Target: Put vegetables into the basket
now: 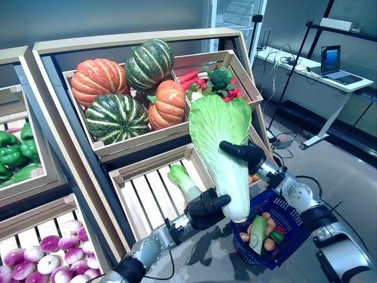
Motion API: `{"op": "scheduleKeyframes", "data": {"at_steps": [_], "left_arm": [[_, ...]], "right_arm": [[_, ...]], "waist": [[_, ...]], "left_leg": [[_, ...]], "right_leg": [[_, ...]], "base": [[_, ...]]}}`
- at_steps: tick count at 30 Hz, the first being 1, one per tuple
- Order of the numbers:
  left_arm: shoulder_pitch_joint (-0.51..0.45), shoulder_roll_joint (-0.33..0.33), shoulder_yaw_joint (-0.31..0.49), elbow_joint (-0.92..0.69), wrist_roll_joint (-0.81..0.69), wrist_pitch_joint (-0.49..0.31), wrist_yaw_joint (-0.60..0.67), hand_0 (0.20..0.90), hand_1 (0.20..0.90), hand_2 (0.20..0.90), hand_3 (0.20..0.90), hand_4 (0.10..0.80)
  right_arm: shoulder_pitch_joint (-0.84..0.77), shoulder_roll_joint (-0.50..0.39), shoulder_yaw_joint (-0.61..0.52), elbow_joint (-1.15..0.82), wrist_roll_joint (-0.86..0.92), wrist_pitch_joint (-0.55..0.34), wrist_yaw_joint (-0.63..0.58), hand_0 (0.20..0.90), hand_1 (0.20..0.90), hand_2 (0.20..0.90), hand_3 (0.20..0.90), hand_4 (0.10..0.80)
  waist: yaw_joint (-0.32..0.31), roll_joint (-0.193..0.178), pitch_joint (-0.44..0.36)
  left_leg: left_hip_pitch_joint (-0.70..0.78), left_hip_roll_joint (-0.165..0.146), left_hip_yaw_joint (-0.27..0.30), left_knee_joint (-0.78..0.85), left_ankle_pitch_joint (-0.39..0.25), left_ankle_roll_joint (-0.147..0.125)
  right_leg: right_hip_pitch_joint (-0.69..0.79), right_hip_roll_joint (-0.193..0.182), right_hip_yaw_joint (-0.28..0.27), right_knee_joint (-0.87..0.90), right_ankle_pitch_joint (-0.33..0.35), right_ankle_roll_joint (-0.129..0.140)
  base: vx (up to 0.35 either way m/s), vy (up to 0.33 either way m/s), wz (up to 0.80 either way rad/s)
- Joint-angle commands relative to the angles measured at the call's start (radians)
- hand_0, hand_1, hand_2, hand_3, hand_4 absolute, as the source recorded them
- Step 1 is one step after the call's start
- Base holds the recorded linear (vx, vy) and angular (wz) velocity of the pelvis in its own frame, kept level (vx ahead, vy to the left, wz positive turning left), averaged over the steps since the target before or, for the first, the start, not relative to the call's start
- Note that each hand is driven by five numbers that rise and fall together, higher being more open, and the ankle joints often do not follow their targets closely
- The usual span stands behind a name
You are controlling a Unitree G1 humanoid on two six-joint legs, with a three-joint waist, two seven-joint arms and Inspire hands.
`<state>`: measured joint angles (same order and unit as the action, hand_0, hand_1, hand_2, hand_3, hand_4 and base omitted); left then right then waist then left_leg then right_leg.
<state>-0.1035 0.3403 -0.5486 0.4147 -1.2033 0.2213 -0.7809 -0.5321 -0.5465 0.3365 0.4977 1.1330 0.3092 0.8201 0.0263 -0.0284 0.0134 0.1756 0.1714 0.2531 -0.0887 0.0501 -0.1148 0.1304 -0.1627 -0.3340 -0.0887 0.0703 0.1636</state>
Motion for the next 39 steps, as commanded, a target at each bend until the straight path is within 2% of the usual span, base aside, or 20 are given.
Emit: {"op": "scheduleKeyframes", "data": {"at_steps": [1,4,5,6,13,23,24,25,26,29,32,34,36,39], "left_arm": [[-0.109,-0.056,-0.152,-0.097,0.121,0.007,-0.132,0.300,0.300,0.300,0.300,0.400],[-0.111,-0.031,-0.135,-0.097,0.130,0.013,-0.132,0.300,0.300,0.300,0.300,0.400],[-0.115,-0.024,-0.131,-0.093,0.128,0.016,-0.130,0.300,0.300,0.300,0.300,0.400],[-0.117,-0.022,-0.129,-0.094,0.126,0.018,-0.129,0.300,0.300,0.300,0.300,0.400],[-0.111,-0.015,-0.116,-0.098,0.134,0.025,-0.147,0.300,0.300,0.300,0.300,0.400],[-0.108,-0.020,-0.113,-0.090,0.130,0.012,-0.144,0.300,0.300,0.300,0.300,0.400],[-0.106,-0.019,-0.113,-0.090,0.138,0.008,-0.141,0.444,0.444,0.444,0.444,0.496],[-0.105,-0.018,-0.113,-0.090,0.140,0.008,-0.138,0.444,0.444,0.444,0.444,0.496],[-0.103,-0.013,-0.114,-0.090,0.147,0.003,-0.121,0.900,0.900,0.900,0.900,0.800],[-0.098,-0.017,-0.106,-0.067,0.162,-0.034,-0.030,0.900,0.900,0.900,0.900,0.800],[-0.094,-0.011,-0.094,-0.057,0.164,-0.064,0.009,0.900,0.900,0.900,0.900,0.800],[-0.085,0.005,-0.045,-0.052,0.191,-0.105,0.081,0.900,0.900,0.900,0.900,0.800],[-0.080,0.009,-0.032,-0.046,0.201,-0.110,0.093,0.900,0.900,0.900,0.900,0.800],[-0.050,0.030,0.037,-0.023,0.248,-0.122,0.132,0.900,0.900,0.900,0.900,0.800]], "right_arm": [[-0.234,-0.038,0.103,0.038,-0.170,-0.020,0.113,0.900,0.900,0.900,0.900,0.800],[-0.251,-0.083,0.137,0.048,-0.169,-0.003,0.141,0.900,0.900,0.900,0.900,0.800],[-0.268,-0.087,0.144,0.070,-0.149,0.015,0.145,0.498,0.498,0.498,0.498,0.532],[-0.274,-0.087,0.144,0.082,-0.135,0.026,0.145,0.300,0.300,0.300,0.300,0.400],[-0.265,-0.047,0.107,0.095,-0.052,0.040,0.090,0.300,0.300,0.300,0.300,0.400],[-0.256,-0.009,0.036,0.086,0.063,-0.001,0.007,0.300,0.300,0.300,0.300,0.400],[-0.251,-0.005,0.028,0.081,0.075,-0.003,-0.004,0.300,0.300,0.300,0.300,0.400],[-0.249,-0.004,0.026,0.079,0.077,-0.002,-0.007,0.300,0.300,0.300,0.300,0.400],[-0.246,0.002,0.020,0.078,0.089,-0.011,-0.021,0.300,0.300,0.300,0.300,0.400],[-0.225,0.014,-0.002,0.059,0.122,-0.036,-0.098,0.300,0.300,0.300,0.300,0.400],[-0.206,0.015,-0.017,0.056,0.122,-0.050,-0.137,0.300,0.300,0.300,0.300,0.400],[-0.153,0.007,-0.043,0.057,0.070,-0.072,-0.202,0.300,0.300,0.300,0.300,0.400],[-0.137,0.004,-0.046,0.053,0.064,-0.075,-0.222,0.300,0.300,0.300,0.300,0.400],[-0.029,-0.015,-0.078,0.036,0.013,-0.093,-0.250,0.300,0.300,0.300,0.300,0.400]], "waist": [[0.004,-0.040,-0.020],[0.001,-0.045,-0.018],[0.003,-0.047,-0.019],[0.005,-0.047,-0.018],[0.012,-0.041,-0.017],[0.011,-0.034,-0.012],[0.011,-0.033,-0.012],[0.011,-0.033,-0.012],[0.010,-0.032,-0.012],[0.007,-0.029,-0.013],[0.007,-0.028,-0.013],[0.006,-0.026,-0.010],[0.006,-0.026,-0.009],[-0.004,-0.025,-0.001]], "left_leg": [[-0.004,-0.010,-0.012,0.001,-0.064,0.012],[-0.002,-0.008,-0.008,0.001,-0.058,0.010],[-0.001,-0.007,-0.009,0.001,-0.057,0.009],[-0.001,-0.007,-0.009,0.001,-0.056,0.009],[-0.002,-0.005,-0.005,0.001,-0.049,0.006],[0.001,-0.005,0.000,0.001,-0.051,0.006],[0.002,-0.004,0.001,0.001,-0.052,0.006],[0.002,-0.004,0.002,0.001,-0.051,0.005],[0.002,-0.003,0.003,0.001,-0.051,0.004],[0.004,-0.005,0.006,0.001,-0.052,0.006],[0.004,-0.005,0.009,0.001,-0.052,0.006],[0.002,-0.005,0.009,0.001,-0.050,0.008],[0.001,-0.004,0.010,0.001,-0.049,0.008],[0.000,-0.002,0.019,0.001,-0.043,0.011]], "right_leg": [[0.022,-0.049,0.025,0.002,0.000,0.002],[0.020,-0.049,0.028,0.003,0.005,0.001],[0.022,-0.048,0.028,0.002,0.006,0.001],[0.022,-0.047,0.028,0.001,0.007,0.001],[0.023,-0.047,0.025,0.002,0.007,0.002],[0.026,-0.047,0.025,0.001,0.004,0.003],[0.026,-0.047,0.024,0.001,0.004,0.003],[0.026,-0.047,0.023,0.001,0.004,0.003],[0.026,-0.048,0.023,0.001,0.004,0.005],[0.025,-0.047,0.024,0.001,0.003,0.006],[0.025,-0.047,0.023,0.001,0.003,0.007],[0.024,-0.048,0.020,0.001,0.005,0.008],[0.023,-0.048,0.021,0.001,0.005,0.009],[0.017,-0.047,0.024,0.001,0.010,0.008]], "base": [[0.000,0.000,0.00],[0.000,0.000,0.00],[0.000,0.000,0.00],[0.012,-0.002,-0.04],[0.001,0.002,-0.01],[0.000,0.000,0.00],[0.000,0.000,0.00],[0.000,0.000,0.00],[0.000,0.000,0.00],[0.000,0.000,0.00],[0.000,0.000,0.00],[0.000,0.000,0.00],[0.000,0.000,0.00],[-0.008,0.000,-0.01]]}}
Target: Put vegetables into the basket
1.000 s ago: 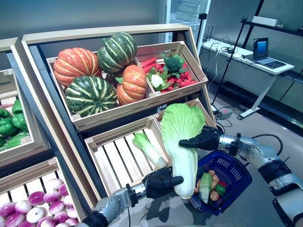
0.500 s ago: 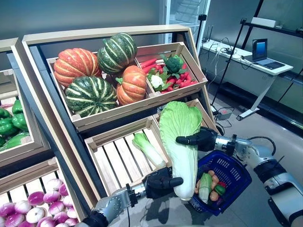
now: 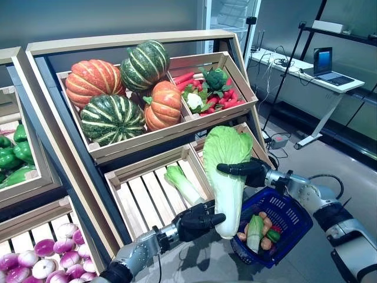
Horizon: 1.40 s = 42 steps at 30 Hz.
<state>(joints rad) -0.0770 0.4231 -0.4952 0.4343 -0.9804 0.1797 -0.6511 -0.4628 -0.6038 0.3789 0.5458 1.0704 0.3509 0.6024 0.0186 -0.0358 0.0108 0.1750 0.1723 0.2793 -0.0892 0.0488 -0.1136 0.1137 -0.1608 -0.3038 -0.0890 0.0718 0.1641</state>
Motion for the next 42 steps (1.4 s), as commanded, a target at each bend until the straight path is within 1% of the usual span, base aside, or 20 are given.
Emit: {"op": "scheduleKeyframes", "data": {"at_steps": [1,5,12,13,16,17,18,20,21,24,26,28,29,30,31,33,34,36,38,42], "left_arm": [[-0.070,-0.046,0.008,-0.020,0.048,-0.088,0.009,0.900,0.900,0.900,0.900,0.800],[-0.057,-0.030,0.064,0.043,0.111,-0.109,0.026,0.900,0.900,0.900,0.900,0.800],[-0.052,0.027,0.236,0.228,0.193,-0.163,0.073,0.900,0.900,0.900,0.900,0.800],[-0.054,0.029,0.246,0.242,0.204,-0.174,0.081,0.900,0.900,0.900,0.900,0.800],[-0.072,0.046,0.285,0.310,0.312,-0.265,0.191,0.900,0.900,0.900,0.900,0.800],[-0.078,0.048,0.290,0.317,0.320,-0.268,0.201,0.900,0.900,0.900,0.900,0.800],[-0.100,0.058,0.310,0.340,0.333,-0.301,0.274,0.900,0.900,0.900,0.900,0.800],[-0.128,0.063,0.329,0.350,0.385,-0.340,0.366,0.900,0.900,0.900,0.900,0.800],[-0.142,0.061,0.325,0.354,0.422,-0.372,0.438,0.900,0.900,0.900,0.900,0.800],[-0.175,0.053,0.312,0.339,0.470,-0.404,0.609,0.900,0.900,0.900,0.900,0.800],[-0.182,0.041,0.301,0.319,0.481,-0.407,0.663,0.900,0.900,0.900,0.900,0.800],[-0.201,0.033,0.273,0.272,0.499,-0.404,0.694,0.900,0.900,0.900,0.900,0.800],[-0.224,0.038,0.246,0.242,0.496,-0.407,0.705,0.900,0.900,0.900,0.900,0.800],[-0.271,0.047,0.211,0.212,0.483,-0.416,0.720,0.900,0.900,0.900,0.900,0.800],[-0.291,0.052,0.199,0.204,0.478,-0.419,0.724,0.900,0.900,0.900,0.900,0.800],[-0.342,0.063,0.177,0.191,0.464,-0.433,0.725,0.900,0.900,0.900,0.900,0.800],[-0.370,0.068,0.158,0.169,0.458,-0.445,0.725,0.900,0.900,0.900,0.900,0.800],[-0.386,0.076,0.136,0.131,0.460,-0.463,0.737,0.900,0.900,0.900,0.900,0.800],[-0.400,0.081,0.108,0.086,0.471,-0.494,0.761,0.900,0.900,0.900,0.900,0.800],[-0.430,0.100,0.080,0.008,0.457,-0.514,0.783,0.900,0.900,0.900,0.900,0.800]], "right_arm": [[-0.069,0.030,-0.135,-0.012,0.062,-0.130,-0.035,0.300,0.300,0.300,0.300,0.400],[-0.008,-0.001,-0.175,0.001,0.030,-0.124,-0.019,0.300,0.300,0.300,0.300,0.400],[0.089,-0.086,-0.266,0.061,-0.035,-0.179,-0.030,0.300,0.300,0.300,0.300,0.400],[0.090,-0.090,-0.273,0.066,-0.040,-0.184,-0.034,0.300,0.300,0.300,0.300,0.400],[0.091,-0.114,-0.304,0.103,-0.076,-0.209,-0.074,0.300,0.300,0.300,0.300,0.400],[0.090,-0.117,-0.307,0.109,-0.078,-0.210,-0.078,0.300,0.300,0.300,0.300,0.400],[0.086,-0.126,-0.318,0.136,-0.083,-0.221,-0.124,0.300,0.300,0.300,0.300,0.400],[0.082,-0.125,-0.345,0.185,-0.121,-0.250,-0.190,0.300,0.300,0.300,0.300,0.400],[0.077,-0.126,-0.353,0.215,-0.126,-0.266,-0.237,0.300,0.300,0.300,0.300,0.400],[0.067,-0.110,-0.382,0.290,-0.135,-0.307,-0.362,0.300,0.300,0.300,0.300,0.400],[0.061,-0.097,-0.394,0.311,-0.143,-0.331,-0.434,0.300,0.300,0.300,0.300,0.400],[0.034,-0.078,-0.398,0.332,-0.162,-0.380,-0.541,0.300,0.300,0.300,0.300,0.400],[0.007,-0.078,-0.393,0.338,-0.164,-0.409,-0.604,0.300,0.300,0.300,0.300,0.400],[-0.051,-0.077,-0.385,0.359,-0.170,-0.446,-0.670,0.300,0.300,0.300,0.300,0.400],[-0.074,-0.078,-0.381,0.369,-0.174,-0.460,-0.691,0.300,0.300,0.300,0.300,0.400],[-0.137,-0.091,-0.367,0.398,-0.173,-0.488,-0.736,0.300,0.300,0.300,0.300,0.400],[-0.189,-0.104,-0.355,0.426,-0.165,-0.493,-0.778,0.300,0.300,0.300,0.300,0.400],[-0.235,-0.124,-0.349,0.455,-0.161,-0.488,-0.815,0.300,0.300,0.300,0.300,0.400],[-0.294,-0.148,-0.339,0.510,-0.152,-0.478,-0.834,0.300,0.300,0.300,0.300,0.400],[-0.372,-0.192,-0.321,0.590,-0.124,-0.484,-0.819,0.300,0.300,0.300,0.300,0.400]], "waist": [[0.002,-0.018,0.005],[-0.001,-0.020,0.012],[-0.013,-0.025,0.026],[-0.014,-0.025,0.027],[-0.020,-0.026,0.028],[-0.020,-0.026,0.029],[-0.022,-0.025,0.030],[-0.022,-0.024,0.029],[-0.022,-0.024,0.030],[-0.020,-0.024,0.041],[-0.017,-0.023,0.053],[-0.008,-0.022,0.079],[0.000,-0.022,0.107],[0.007,-0.020,0.158],[0.009,-0.020,0.180],[0.011,-0.014,0.244],[0.008,-0.003,0.283],[0.011,0.012,0.314],[0.016,0.029,0.345],[0.027,0.053,0.387]], "left_leg": [[0.001,-0.003,-0.004,0.002,-0.040,0.010],[-0.001,-0.002,0.001,0.002,-0.036,0.011],[-0.003,0.003,0.021,0.002,-0.025,0.009],[-0.003,0.003,0.022,0.002,-0.025,0.008],[-0.003,0.005,0.029,0.002,-0.025,0.005],[-0.003,0.004,0.030,0.002,-0.025,0.005],[-0.003,0.005,0.032,0.002,-0.023,0.003],[-0.003,0.003,0.035,0.002,-0.024,0.003],[-0.002,0.002,0.037,0.002,-0.022,0.003],[0.000,-0.003,0.044,0.017,-0.029,0.009],[-0.004,-0.007,0.043,0.031,-0.034,0.013],[-0.044,-0.007,0.036,0.088,-0.054,0.020],[-0.090,-0.001,0.026,0.147,-0.069,0.021],[-0.161,0.009,0.011,0.230,-0.091,0.022],[-0.189,0.012,0.003,0.262,-0.100,0.023],[-0.264,0.028,-0.017,0.347,-0.118,0.017],[-0.328,0.043,-0.020,0.425,-0.138,0.014],[-0.406,0.060,-0.034,0.515,-0.163,0.008],[-0.486,0.072,-0.046,0.603,-0.200,0.015],[-0.606,0.082,-0.074,0.751,-0.260,0.031]], "right_leg": [[0.033,-0.049,-0.007,0.002,0.011,0.008],[0.030,-0.049,-0.011,0.002,0.014,0.009],[0.021,-0.045,-0.012,0.002,0.021,0.011],[0.021,-0.045,-0.012,0.002,0.021,0.011],[0.018,-0.043,-0.011,0.002,0.020,0.011],[0.018,-0.042,-0.010,0.002,0.020,0.011],[0.018,-0.041,-0.007,0.002,0.019,0.011],[0.018,-0.039,-0.009,0.002,0.016,0.010],[0.019,-0.039,-0.009,0.002,0.016,0.010],[0.021,-0.035,-0.003,0.005,0.013,0.004],[0.022,-0.033,-0.002,0.014,0.007,-0.001],[-0.005,-0.031,0.001,0.062,-0.017,-0.013],[-0.044,-0.035,-0.001,0.111,-0.033,-0.021],[-0.108,-0.044,-0.005,0.178,-0.047,-0.027],[-0.132,-0.047,-0.006,0.202,-0.052,-0.029],[-0.190,-0.061,-0.007,0.263,-0.064,-0.035],[-0.246,-0.075,-0.006,0.330,-0.085,-0.047],[-0.308,-0.099,-0.007,0.406,-0.109,-0.058],[-0.382,-0.128,-0.006,0.506,-0.148,-0.073],[-0.500,-0.182,-0.003,0.686,-0.206,-0.089]], "base": [[0.000,0.000,0.00],[-0.010,-0.006,0.00],[-0.028,-0.021,-0.07],[-0.025,-0.017,-0.10],[-0.011,-0.012,-0.04],[0.000,0.000,0.00],[0.000,0.000,0.00],[0.000,0.000,0.00],[0.028,-0.036,-0.02],[0.036,-0.050,0.00],[0.015,-0.059,-0.04],[-0.115,-0.104,-0.08],[-0.379,-0.165,-0.14],[-0.427,-0.164,-0.13],[-0.475,-0.158,-0.12],[-0.345,-0.102,-0.10],[-0.274,-0.057,-0.01],[-0.219,-0.011,0.00],[-0.157,0.021,0.00],[-0.102,-0.005,0.10]]}}
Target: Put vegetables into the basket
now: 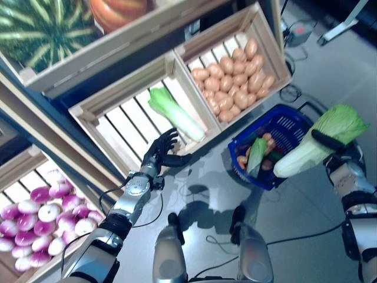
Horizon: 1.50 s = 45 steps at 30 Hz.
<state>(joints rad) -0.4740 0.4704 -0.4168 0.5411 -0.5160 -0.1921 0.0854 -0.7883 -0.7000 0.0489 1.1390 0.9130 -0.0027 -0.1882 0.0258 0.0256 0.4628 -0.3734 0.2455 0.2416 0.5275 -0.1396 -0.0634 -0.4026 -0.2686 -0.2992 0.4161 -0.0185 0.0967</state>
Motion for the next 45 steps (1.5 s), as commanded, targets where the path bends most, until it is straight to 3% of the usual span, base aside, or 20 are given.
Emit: {"op": "scheduleKeyframes", "data": {"at_steps": [1,3,4,6,12,13,14,15,24,27,29,36,40,45], "left_arm": [[-0.036,0.058,-0.001,-0.109,-0.016,-0.146,0.047,0.900,0.900,0.900,0.900,0.800],[-0.036,0.069,-0.004,-0.134,-0.043,-0.157,0.047,0.900,0.900,0.900,0.900,0.800],[-0.036,0.075,-0.006,-0.154,-0.062,-0.168,0.051,0.900,0.900,0.900,0.900,0.800],[-0.027,0.080,-0.009,-0.183,-0.070,-0.176,0.062,0.900,0.900,0.900,0.900,0.800],[-0.007,0.091,-0.025,-0.278,-0.069,-0.207,0.097,0.900,0.900,0.900,0.900,0.800],[-0.006,0.090,-0.026,-0.289,-0.063,-0.219,0.103,0.900,0.900,0.900,0.900,0.800],[-0.006,0.090,-0.027,-0.297,-0.059,-0.227,0.111,0.900,0.900,0.900,0.900,0.800],[-0.001,0.089,-0.023,-0.309,-0.045,-0.244,0.119,0.900,0.900,0.900,0.900,0.800],[-0.025,0.108,-0.029,-0.333,0.027,-0.248,0.184,0.900,0.900,0.900,0.900,0.800],[-0.056,0.138,-0.032,-0.324,0.122,-0.243,0.262,0.900,0.900,0.900,0.900,0.800],[-0.110,0.185,-0.040,-0.307,0.308,-0.226,0.382,0.900,0.900,0.900,0.900,0.800],[-0.303,0.318,-0.064,-0.155,0.519,-0.099,0.529,0.900,0.900,0.900,0.900,0.800],[-0.429,0.404,-0.144,-0.032,0.767,-0.029,0.632,0.900,0.900,0.900,0.900,0.800],[-0.553,0.454,-0.263,0.112,0.927,0.019,0.714,0.900,0.900,0.900,0.900,0.800]], "right_arm": [[-0.055,-0.102,0.013,0.001,0.040,-0.130,-0.022,0.300,0.300,0.300,0.300,0.400],[-0.072,-0.117,0.017,0.012,0.045,-0.132,-0.013,0.300,0.300,0.300,0.300,0.400],[-0.086,-0.131,0.019,0.018,0.048,-0.137,-0.008,0.300,0.300,0.300,0.300,0.400],[-0.101,-0.144,0.020,0.015,0.050,-0.135,0.002,0.300,0.300,0.300,0.300,0.400],[-0.148,-0.178,0.031,0.027,0.007,-0.095,0.023,0.300,0.300,0.300,0.300,0.400],[-0.153,-0.181,0.035,0.031,0.006,-0.082,0.040,0.354,0.354,0.354,0.354,0.436],[-0.155,-0.182,0.038,0.032,0.004,-0.071,0.048,0.787,0.787,0.787,0.787,0.725],[-0.163,-0.190,0.046,0.033,0.025,-0.058,0.067,0.900,0.900,0.900,0.900,0.800],[-0.188,-0.189,0.043,0.061,0.024,-0.080,0.085,0.900,0.900,0.900,0.900,0.800],[-0.206,-0.195,0.049,0.073,0.026,-0.072,0.088,0.900,0.900,0.900,0.900,0.800],[-0.221,-0.197,0.062,0.084,0.018,-0.066,0.099,0.900,0.900,0.900,0.900,0.800],[-0.245,-0.187,0.113,0.091,0.003,-0.039,0.154,0.900,0.900,0.900,0.900,0.800],[-0.259,-0.179,0.151,0.087,0.014,-0.032,0.181,0.900,0.900,0.900,0.900,0.800],[-0.275,-0.175,0.202,0.097,0.015,-0.015,0.207,0.900,0.900,0.900,0.900,0.800]], "waist": [[0.021,-0.005,-0.059],[0.025,0.007,-0.044],[0.026,0.011,-0.031],[0.027,0.018,-0.018],[0.028,0.034,0.006],[0.029,0.035,0.009],[0.029,0.035,0.010],[0.031,0.035,0.011],[0.036,0.036,0.009],[0.034,0.035,0.009],[0.029,0.035,0.010],[0.001,0.029,0.007],[-0.018,0.024,0.002],[-0.040,0.020,-0.003]], "left_leg": [[-0.072,0.007,-0.040,0.157,-0.082,-0.017],[-0.107,0.009,-0.057,0.234,-0.137,-0.022],[-0.146,0.007,-0.056,0.276,-0.135,-0.012],[-0.175,0.014,-0.073,0.352,-0.193,-0.021],[-0.278,0.020,-0.102,0.506,-0.253,-0.020],[-0.291,0.020,-0.109,0.527,-0.261,-0.023],[-0.299,0.021,-0.113,0.539,-0.265,-0.024],[-0.310,0.022,-0.121,0.555,-0.270,-0.026],[-0.347,0.022,-0.144,0.590,-0.281,-0.035],[-0.345,0.026,-0.144,0.582,-0.275,-0.037],[-0.346,0.031,-0.142,0.578,-0.268,-0.040],[-0.353,0.058,-0.133,0.576,-0.252,-0.049],[-0.354,0.079,-0.128,0.572,-0.249,-0.056],[-0.363,0.100,-0.121,0.582,-0.250,-0.060]], "right_leg": [[0.000,-0.081,-0.007,0.210,-0.124,-0.023],[-0.044,-0.101,0.008,0.311,-0.175,-0.014],[-0.083,-0.117,0.003,0.353,-0.173,-0.029],[-0.118,-0.133,0.020,0.434,-0.223,-0.018],[-0.244,-0.169,0.063,0.599,-0.282,-0.020],[-0.256,-0.172,0.066,0.616,-0.290,-0.020],[-0.265,-0.175,0.068,0.625,-0.294,-0.020],[-0.276,-0.176,0.071,0.638,-0.298,-0.020],[-0.325,-0.184,0.081,0.676,-0.305,-0.010],[-0.330,-0.182,0.086,0.670,-0.295,-0.005],[-0.336,-0.180,0.093,0.667,-0.288,-0.002],[-0.358,-0.178,0.117,0.671,-0.279,0.007],[-0.368,-0.179,0.130,0.667,-0.277,0.011],[-0.386,-0.180,0.142,0.675,-0.277,0.015]], "base": [[-0.057,-0.018,0.21],[0.002,-0.024,0.29],[0.044,-0.038,0.20],[0.020,-0.050,0.17],[-0.012,-0.058,0.13],[0.003,-0.055,0.12],[0.001,-0.059,0.09],[0.005,-0.039,0.09],[-0.005,-0.020,0.06],[-0.003,0.011,0.00],[-0.012,0.042,-0.01],[-0.004,0.055,-0.05],[0.000,0.054,-0.10],[0.004,0.055,-0.12]]}}
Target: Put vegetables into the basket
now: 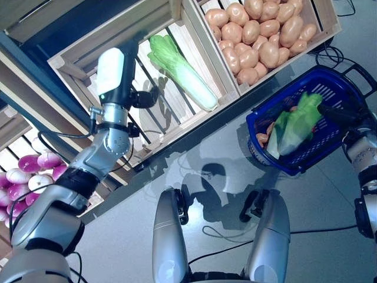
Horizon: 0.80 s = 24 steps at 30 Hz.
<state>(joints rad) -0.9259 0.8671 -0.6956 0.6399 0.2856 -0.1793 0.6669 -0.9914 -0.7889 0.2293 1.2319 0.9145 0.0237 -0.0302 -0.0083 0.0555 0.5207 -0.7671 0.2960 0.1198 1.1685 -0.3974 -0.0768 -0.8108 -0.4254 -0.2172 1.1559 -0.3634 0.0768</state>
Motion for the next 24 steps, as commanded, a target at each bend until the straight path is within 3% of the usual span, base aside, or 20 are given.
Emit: {"op": "scheduleKeyframes", "data": {"at_steps": [1,10,15,21,24], "left_arm": [[-0.139,0.064,-0.021,0.052,0.170,0.021,0.151,0.900,0.900,0.900,0.900,0.800],[-0.317,0.090,-0.246,0.206,0.331,0.029,0.116,0.900,0.900,0.900,0.900,0.800],[-0.368,0.096,-0.370,0.240,0.367,0.019,0.038,0.900,0.900,0.900,0.900,0.800],[-0.395,0.093,-0.419,0.267,0.355,0.004,0.010,0.900,0.900,0.900,0.900,0.800],[-0.401,0.084,-0.437,0.278,0.311,0.041,-0.064,0.900,0.900,0.900,0.900,0.800]], "right_arm": [[-0.078,-0.087,0.038,0.010,0.009,-0.036,0.039,0.900,0.900,0.900,0.900,0.800],[-0.160,-0.112,0.127,0.050,-0.035,-0.038,-0.083,0.900,0.900,0.900,0.900,0.800],[-0.194,-0.112,0.160,0.045,-0.017,-0.060,-0.053,0.900,0.900,0.900,0.900,0.800],[-0.179,-0.110,0.154,0.054,0.018,-0.066,-0.019,0.900,0.900,0.900,0.900,0.800],[-0.158,-0.114,0.141,0.062,0.023,-0.078,-0.006,0.900,0.900,0.900,0.900,0.800]], "waist": [[-0.012,-0.010,-0.061],[-0.047,-0.005,-0.068],[-0.066,0.005,-0.061],[-0.079,0.005,-0.050],[-0.086,0.003,-0.039]], "left_leg": [[0.025,0.054,0.002,-0.057,0.008,-0.051],[0.003,0.073,0.018,-0.054,0.007,-0.061],[-0.020,0.079,0.022,-0.036,-0.004,-0.069],[-0.047,0.088,0.025,-0.016,-0.015,-0.074],[-0.075,0.095,0.018,0.008,-0.025,-0.079]], "right_leg": [[0.015,-0.022,0.065,-0.064,0.069,0.038],[-0.009,-0.018,0.088,-0.079,0.083,0.058],[-0.029,-0.017,0.108,-0.080,0.087,0.073],[-0.051,-0.017,0.122,-0.081,0.093,0.083],[-0.073,-0.019,0.132,-0.074,0.096,0.092]], "base": [[0.001,0.055,-0.07],[-0.010,0.053,-0.11],[-0.011,0.065,-0.10],[-0.024,0.047,-0.09],[-0.032,0.035,-0.09]]}}
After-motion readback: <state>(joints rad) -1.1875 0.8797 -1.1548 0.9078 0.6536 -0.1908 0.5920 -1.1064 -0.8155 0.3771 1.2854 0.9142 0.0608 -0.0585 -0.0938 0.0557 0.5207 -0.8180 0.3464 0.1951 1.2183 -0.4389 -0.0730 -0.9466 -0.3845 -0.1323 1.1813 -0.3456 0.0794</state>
